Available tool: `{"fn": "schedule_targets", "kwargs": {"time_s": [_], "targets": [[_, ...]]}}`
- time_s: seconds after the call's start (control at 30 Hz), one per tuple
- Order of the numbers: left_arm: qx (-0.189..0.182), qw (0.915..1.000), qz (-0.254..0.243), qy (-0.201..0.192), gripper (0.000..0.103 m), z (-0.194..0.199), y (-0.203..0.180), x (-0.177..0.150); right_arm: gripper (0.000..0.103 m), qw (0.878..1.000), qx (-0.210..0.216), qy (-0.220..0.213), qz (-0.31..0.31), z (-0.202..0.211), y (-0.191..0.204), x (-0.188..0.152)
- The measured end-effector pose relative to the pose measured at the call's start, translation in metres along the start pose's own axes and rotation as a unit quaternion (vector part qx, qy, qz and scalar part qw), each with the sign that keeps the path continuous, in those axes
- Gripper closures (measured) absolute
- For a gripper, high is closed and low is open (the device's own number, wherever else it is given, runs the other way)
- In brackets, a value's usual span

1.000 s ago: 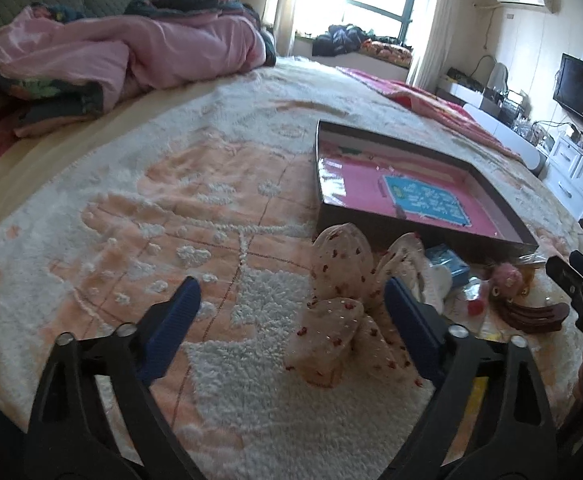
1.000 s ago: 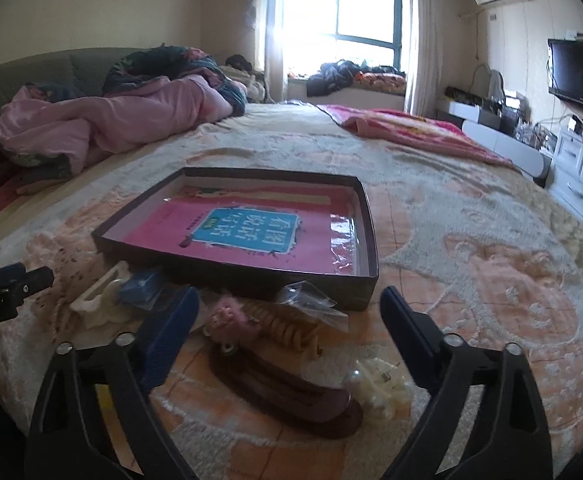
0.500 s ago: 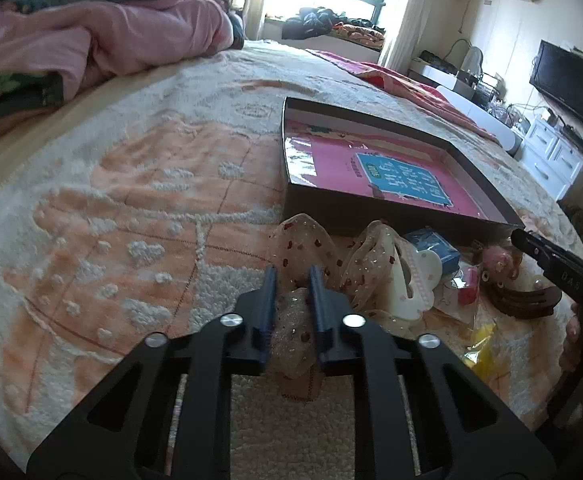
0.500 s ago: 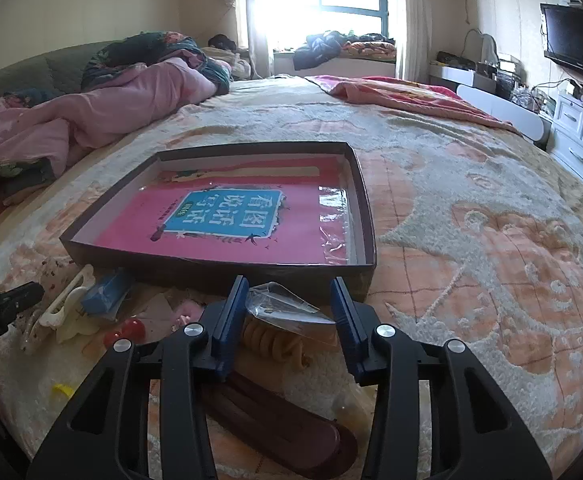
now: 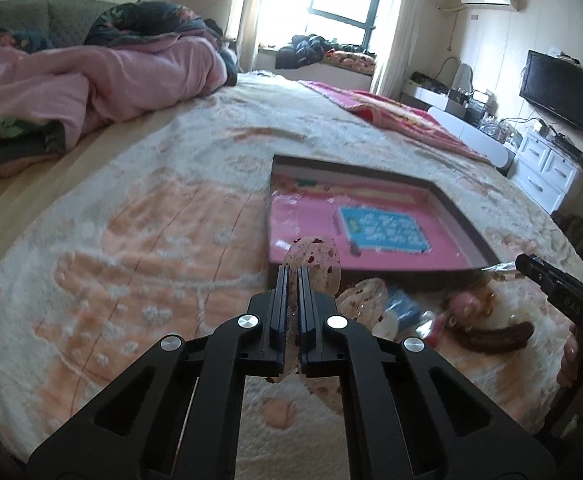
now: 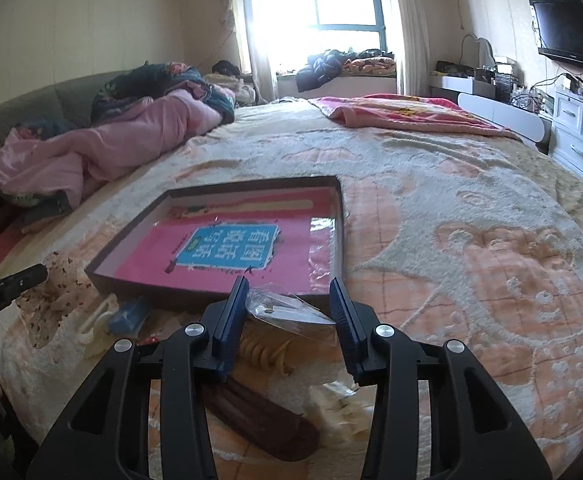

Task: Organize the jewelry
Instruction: 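Carry the bow into the box with the left tool and release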

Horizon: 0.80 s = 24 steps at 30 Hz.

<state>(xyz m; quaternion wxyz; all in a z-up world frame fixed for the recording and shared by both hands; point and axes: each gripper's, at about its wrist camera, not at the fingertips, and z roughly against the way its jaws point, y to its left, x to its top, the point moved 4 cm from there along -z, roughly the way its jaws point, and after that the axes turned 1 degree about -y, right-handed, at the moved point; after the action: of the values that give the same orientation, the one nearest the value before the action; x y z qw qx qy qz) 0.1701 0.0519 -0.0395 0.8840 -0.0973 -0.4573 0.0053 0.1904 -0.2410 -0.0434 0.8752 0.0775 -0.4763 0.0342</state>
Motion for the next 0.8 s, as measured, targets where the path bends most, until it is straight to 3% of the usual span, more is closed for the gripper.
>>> {"fn": "schedule_targets", "kwargs": {"time_s": [0.47, 0.8], "targets": [[-0.024, 0.9990, -0.036, -0.010, 0.102, -0.034, -0.048, 0.034, 0.063, 0.999, -0.027, -0.039, -0.017, 0.003, -0.029, 0.034], [-0.025, 0.9983, -0.053, -0.006, 0.102, -0.063, -0.069, 0.048, 0.063, 0.998, -0.039, -0.051, -0.014, -0.019, -0.030, 0.058]]}}
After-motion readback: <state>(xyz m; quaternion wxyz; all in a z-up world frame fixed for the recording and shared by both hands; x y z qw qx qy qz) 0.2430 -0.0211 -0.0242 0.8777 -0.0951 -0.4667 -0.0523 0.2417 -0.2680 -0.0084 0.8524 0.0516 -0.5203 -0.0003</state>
